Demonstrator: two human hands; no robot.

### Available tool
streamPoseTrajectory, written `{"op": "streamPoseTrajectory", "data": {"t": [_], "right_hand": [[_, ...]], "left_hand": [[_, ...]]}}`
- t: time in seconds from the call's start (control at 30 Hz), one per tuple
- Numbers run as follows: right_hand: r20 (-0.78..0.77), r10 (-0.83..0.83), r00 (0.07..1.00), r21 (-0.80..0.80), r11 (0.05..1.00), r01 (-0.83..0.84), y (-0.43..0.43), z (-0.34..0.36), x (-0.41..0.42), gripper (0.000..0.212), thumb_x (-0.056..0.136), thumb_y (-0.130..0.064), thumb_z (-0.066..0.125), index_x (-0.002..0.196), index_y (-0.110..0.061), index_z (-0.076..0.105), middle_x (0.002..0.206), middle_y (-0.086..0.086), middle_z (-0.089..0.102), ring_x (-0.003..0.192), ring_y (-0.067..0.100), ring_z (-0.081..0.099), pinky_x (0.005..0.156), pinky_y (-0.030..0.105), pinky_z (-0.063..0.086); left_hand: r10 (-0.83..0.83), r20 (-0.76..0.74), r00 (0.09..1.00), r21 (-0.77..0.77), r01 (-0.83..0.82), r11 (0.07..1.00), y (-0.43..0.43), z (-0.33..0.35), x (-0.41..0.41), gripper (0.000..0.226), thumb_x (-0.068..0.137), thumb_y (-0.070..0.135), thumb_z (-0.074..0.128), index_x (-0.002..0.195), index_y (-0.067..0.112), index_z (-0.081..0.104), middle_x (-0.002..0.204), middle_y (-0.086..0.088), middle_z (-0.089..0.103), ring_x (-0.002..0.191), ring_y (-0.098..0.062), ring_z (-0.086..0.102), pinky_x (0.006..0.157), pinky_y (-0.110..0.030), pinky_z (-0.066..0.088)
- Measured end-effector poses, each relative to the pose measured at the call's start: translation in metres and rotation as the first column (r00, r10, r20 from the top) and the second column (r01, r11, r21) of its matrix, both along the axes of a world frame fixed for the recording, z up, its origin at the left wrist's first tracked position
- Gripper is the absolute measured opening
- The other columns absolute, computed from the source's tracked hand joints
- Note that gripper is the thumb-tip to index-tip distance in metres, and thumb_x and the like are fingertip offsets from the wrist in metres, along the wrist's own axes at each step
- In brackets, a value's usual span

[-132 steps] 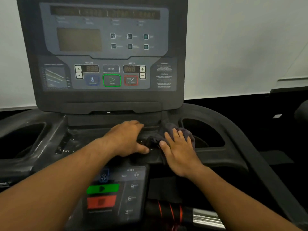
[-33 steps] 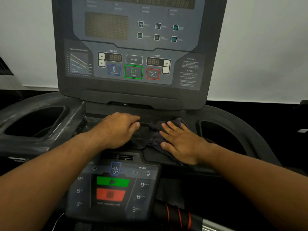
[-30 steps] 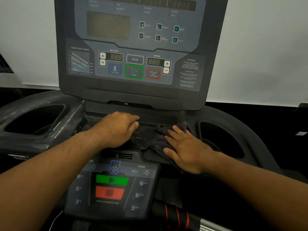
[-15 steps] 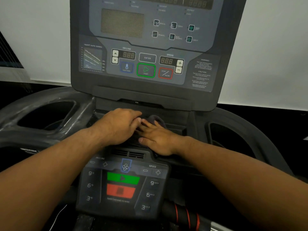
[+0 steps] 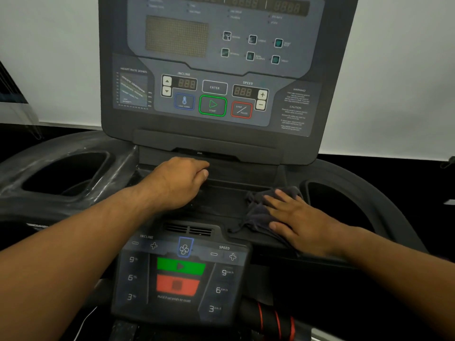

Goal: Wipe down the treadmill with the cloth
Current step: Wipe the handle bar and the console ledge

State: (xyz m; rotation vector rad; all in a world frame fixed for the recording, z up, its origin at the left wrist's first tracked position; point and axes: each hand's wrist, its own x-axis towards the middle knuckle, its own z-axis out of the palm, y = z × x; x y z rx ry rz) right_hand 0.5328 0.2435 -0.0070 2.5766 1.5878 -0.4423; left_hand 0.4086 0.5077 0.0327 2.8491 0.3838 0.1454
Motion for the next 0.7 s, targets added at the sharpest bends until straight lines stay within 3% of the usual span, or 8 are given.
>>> {"op": "streamPoseTrajectory", "data": {"t": [0.1,0.23,0.4,0.57,0.7], "right_hand": [[-0.028,0.084,0.996,-0.046,0.995,-0.085,0.038,-0.005,0.007,0.061,0.1,-0.055,0.018,0.155,-0.028,0.012,0.163,-0.007,-0.003,0.146,0.011,-0.018,0.12,0.043,-0.009],[-0.093,0.159,0.983,0.014,0.987,-0.158,0.091,-0.012,0.002,0.061,0.101,-0.053,0.023,0.154,-0.025,0.016,0.163,-0.003,-0.001,0.147,0.012,-0.015,0.119,0.044,-0.009],[-0.072,0.265,0.961,0.042,0.964,-0.263,0.148,-0.012,-0.012,0.054,0.104,-0.043,0.026,0.154,-0.023,0.021,0.163,0.0,0.003,0.148,0.017,-0.012,0.118,0.047,-0.008],[0.013,0.389,0.921,0.034,0.921,-0.389,0.198,-0.019,-0.02,0.053,0.103,-0.041,0.032,0.153,-0.023,0.026,0.163,0.001,0.008,0.149,0.025,-0.005,0.118,0.055,0.002],[-0.034,0.397,0.917,0.093,0.915,-0.393,0.212,-0.02,-0.028,0.05,0.104,-0.039,0.034,0.151,-0.023,0.031,0.163,-0.003,0.008,0.15,0.023,-0.004,0.118,0.054,0.0]], "left_hand": [[0.039,-0.001,0.999,-0.019,-0.039,0.999,0.015,-0.001,-0.008,0.042,0.103,0.033,0.039,0.141,0.02,0.05,0.141,-0.002,0.056,0.13,-0.021,0.049,0.107,-0.033,0.036],[0.081,0.032,0.996,-0.026,-0.081,0.996,0.03,-0.004,-0.016,0.042,0.102,0.034,0.041,0.14,0.02,0.052,0.14,-0.002,0.056,0.13,-0.021,0.05,0.106,-0.034,0.037],[0.104,0.069,0.992,-0.042,-0.102,0.994,0.039,-0.003,-0.022,0.04,0.101,0.031,0.044,0.137,0.018,0.055,0.138,-0.004,0.058,0.128,-0.022,0.052,0.107,-0.035,0.039],[0.138,0.107,0.985,-0.044,-0.134,0.99,0.048,-0.001,-0.03,0.039,0.099,0.027,0.047,0.135,0.015,0.058,0.134,-0.006,0.061,0.126,-0.024,0.054,0.104,-0.035,0.041],[0.153,0.105,0.983,-0.056,-0.147,0.987,0.05,0.0,-0.037,0.039,0.1,0.026,0.046,0.136,0.014,0.056,0.135,-0.007,0.06,0.127,-0.023,0.053,0.105,-0.032,0.038]]}}
